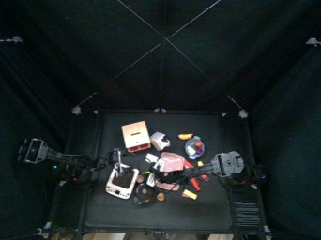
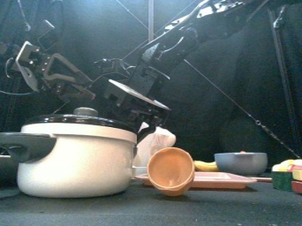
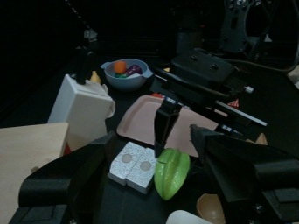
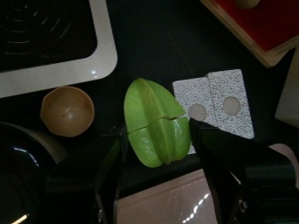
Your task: Place starfruit on plate
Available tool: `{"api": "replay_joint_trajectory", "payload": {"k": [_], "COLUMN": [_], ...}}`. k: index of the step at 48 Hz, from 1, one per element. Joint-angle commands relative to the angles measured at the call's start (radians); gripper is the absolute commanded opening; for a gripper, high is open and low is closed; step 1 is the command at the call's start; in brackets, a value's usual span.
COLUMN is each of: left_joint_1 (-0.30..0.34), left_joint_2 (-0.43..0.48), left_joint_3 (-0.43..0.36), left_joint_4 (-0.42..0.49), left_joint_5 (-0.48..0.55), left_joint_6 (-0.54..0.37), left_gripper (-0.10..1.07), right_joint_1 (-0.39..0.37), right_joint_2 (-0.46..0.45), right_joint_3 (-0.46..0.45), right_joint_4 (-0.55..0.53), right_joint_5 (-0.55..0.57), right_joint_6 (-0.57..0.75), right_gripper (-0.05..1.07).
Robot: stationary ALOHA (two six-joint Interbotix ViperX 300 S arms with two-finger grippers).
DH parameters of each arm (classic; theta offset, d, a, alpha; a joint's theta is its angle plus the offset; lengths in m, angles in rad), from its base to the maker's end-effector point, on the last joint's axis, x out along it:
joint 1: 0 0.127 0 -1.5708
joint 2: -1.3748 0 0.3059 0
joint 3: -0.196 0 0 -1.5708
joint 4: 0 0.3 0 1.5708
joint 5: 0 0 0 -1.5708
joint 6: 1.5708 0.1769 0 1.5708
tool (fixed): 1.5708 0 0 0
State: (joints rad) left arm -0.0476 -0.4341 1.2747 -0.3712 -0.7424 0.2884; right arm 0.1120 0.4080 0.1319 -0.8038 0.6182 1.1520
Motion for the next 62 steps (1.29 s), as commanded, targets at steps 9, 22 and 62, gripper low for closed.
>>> {"api": "replay_joint_trajectory", "payload": {"k": [9, 22, 62], "left_joint_1": [-0.002, -0.002, -0.003], "left_joint_2": [-0.002, -0.002, 0.0], "left_joint_3": [-0.011, -0.008, -0.012], "left_joint_4": [0.003, 0.003, 0.003], "left_joint_5": [-0.003, 0.0, 0.038], "left_joint_6": [0.002, -0.002, -0.002], "left_gripper": [1.0, 1.0, 1.0], "right_joint_1": [0.012, 0.054, 0.06], "right_joint_2": [-0.126, -0.25, -0.333], "right_joint_3": [-0.005, 0.124, 0.37], "right_joint_4": [-0.002, 0.046, 0.16], "right_joint_5": [0.061, 0.132, 0.083], "right_joint_6": [0.002, 0.011, 0.014], "right_gripper": [0.81, 0.81, 0.81]}}
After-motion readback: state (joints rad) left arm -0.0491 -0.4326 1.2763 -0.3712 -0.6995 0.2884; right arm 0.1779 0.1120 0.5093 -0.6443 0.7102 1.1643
